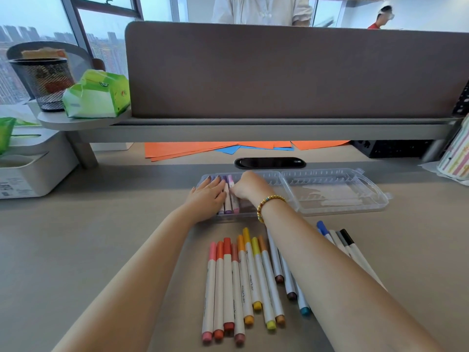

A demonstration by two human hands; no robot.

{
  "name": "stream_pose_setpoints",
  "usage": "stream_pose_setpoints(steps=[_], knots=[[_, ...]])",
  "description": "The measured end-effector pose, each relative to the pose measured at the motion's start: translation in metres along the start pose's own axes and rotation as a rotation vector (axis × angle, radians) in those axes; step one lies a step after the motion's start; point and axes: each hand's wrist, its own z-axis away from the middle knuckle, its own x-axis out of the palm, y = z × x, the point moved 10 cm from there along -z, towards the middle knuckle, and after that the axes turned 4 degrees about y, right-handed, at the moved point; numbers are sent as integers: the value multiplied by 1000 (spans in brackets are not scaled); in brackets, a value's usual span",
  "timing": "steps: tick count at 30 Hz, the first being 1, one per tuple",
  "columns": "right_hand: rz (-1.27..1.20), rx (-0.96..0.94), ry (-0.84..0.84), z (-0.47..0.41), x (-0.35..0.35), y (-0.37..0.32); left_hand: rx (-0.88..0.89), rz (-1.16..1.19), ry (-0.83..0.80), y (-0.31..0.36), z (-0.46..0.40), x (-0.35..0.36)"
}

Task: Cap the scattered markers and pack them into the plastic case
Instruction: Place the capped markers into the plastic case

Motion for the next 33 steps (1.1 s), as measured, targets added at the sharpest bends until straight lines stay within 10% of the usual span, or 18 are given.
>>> stream_pose_setpoints(steps=[18, 29, 33], knots=[[496, -160, 21, 12, 8, 0, -16, 17, 30, 2, 1, -1], [170, -197, 201, 88, -43, 6, -221, 475, 328, -14, 78, -43], [207, -248, -6, 120, -27, -6, -273, 286, 8, -10, 107, -25]])
